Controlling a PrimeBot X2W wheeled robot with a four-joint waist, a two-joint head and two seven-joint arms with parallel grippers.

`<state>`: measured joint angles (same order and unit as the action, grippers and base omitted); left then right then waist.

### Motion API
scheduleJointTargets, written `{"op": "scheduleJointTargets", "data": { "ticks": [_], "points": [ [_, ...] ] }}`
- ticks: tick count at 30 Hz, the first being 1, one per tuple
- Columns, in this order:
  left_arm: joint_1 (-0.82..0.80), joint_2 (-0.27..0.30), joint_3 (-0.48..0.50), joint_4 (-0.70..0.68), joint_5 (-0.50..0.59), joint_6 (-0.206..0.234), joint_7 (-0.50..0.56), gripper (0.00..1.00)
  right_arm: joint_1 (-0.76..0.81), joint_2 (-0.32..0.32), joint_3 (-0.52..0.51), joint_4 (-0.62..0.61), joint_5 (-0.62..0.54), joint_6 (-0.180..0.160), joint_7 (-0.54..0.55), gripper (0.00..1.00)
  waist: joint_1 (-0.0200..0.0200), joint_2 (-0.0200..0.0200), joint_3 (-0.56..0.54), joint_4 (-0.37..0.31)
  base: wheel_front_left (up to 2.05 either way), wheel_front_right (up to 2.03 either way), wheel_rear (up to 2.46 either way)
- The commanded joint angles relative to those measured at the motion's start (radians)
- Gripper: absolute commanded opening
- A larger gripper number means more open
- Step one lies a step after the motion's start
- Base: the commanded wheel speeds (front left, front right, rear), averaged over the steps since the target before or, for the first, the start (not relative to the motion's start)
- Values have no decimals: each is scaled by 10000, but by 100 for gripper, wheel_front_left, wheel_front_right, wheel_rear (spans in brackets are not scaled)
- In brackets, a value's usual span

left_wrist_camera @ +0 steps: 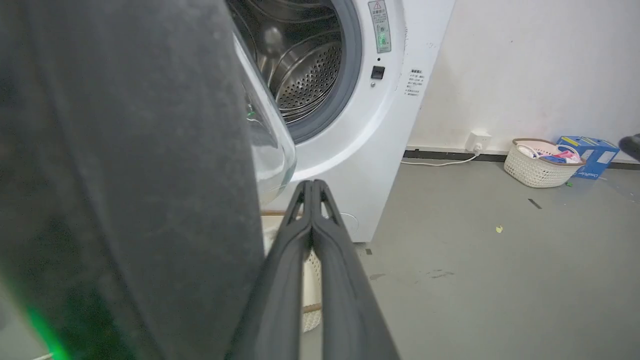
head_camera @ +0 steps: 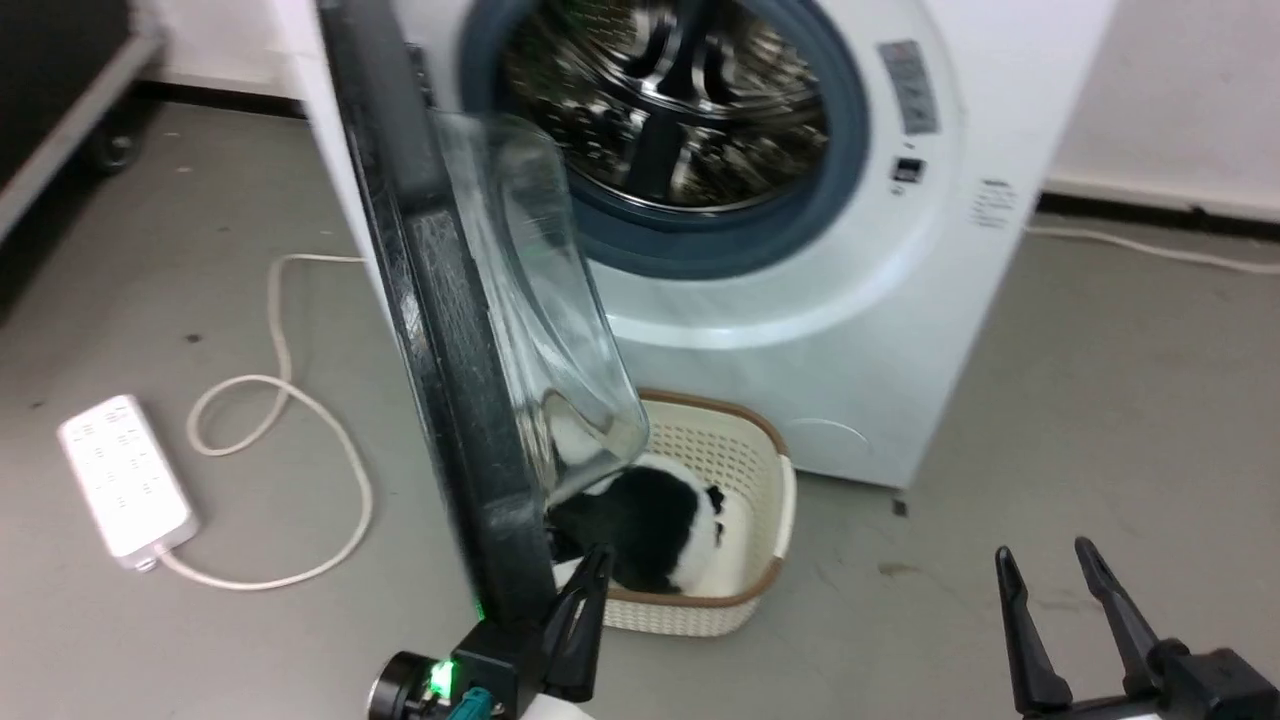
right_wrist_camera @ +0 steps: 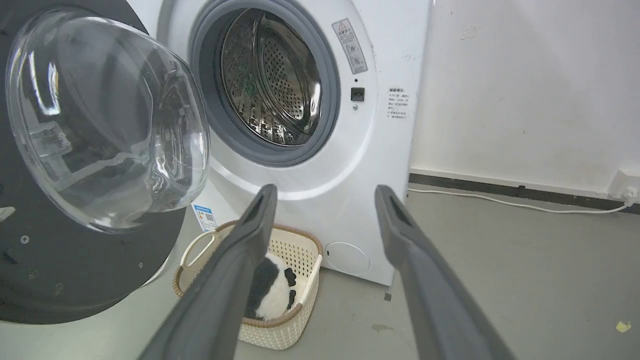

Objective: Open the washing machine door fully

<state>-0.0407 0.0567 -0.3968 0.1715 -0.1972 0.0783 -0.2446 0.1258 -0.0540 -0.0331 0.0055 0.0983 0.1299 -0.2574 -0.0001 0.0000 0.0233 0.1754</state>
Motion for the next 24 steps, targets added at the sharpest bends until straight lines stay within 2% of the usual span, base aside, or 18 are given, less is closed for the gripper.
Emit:
{"op": "scheduleJointTargets", "data": {
  "ticks": [1, 2, 7, 8, 11, 17, 24],
  "points": [
    [147, 181, 226, 32, -40, 131, -83, 0, 127, 37, -40, 28, 86, 8, -43, 100, 1, 0, -324, 617, 0, 0, 0],
    [147, 181, 226, 32, -40, 131, -83, 0, 127, 37, -40, 28, 86, 8, -43, 100, 1, 0, -324, 617, 0, 0, 0],
    [361, 423, 682, -187, -238, 324, -116, 0, 165, 37, -37, 25, 118, 8, -43, 100, 1, 0, -373, 1598, 0, 0, 0],
    [316, 728, 1064, -315, -359, 397, -121, 0, 119, 37, 85, 48, 62, 8, -43, 100, 1, 0, -257, 2066, 0, 0, 0],
    [163, 1054, 1547, -413, -581, 449, -78, 0, 33, 37, 127, 25, 10, 8, -43, 100, 1, 0, -61, 2357, 0, 0, 0],
    [-507, 1707, 2668, -435, -1156, 582, 156, 0, -141, 37, 246, -41, -279, 8, -43, 100, 1, 0, 650, 2563, 0, 0, 0],
    [-1750, 2728, 3922, 186, -1947, 477, 798, 0, -574, -107, 204, -174, -801, 8, -43, 100, 1, 0, 1768, 2285, 0, 0, 0]
  ]
}}
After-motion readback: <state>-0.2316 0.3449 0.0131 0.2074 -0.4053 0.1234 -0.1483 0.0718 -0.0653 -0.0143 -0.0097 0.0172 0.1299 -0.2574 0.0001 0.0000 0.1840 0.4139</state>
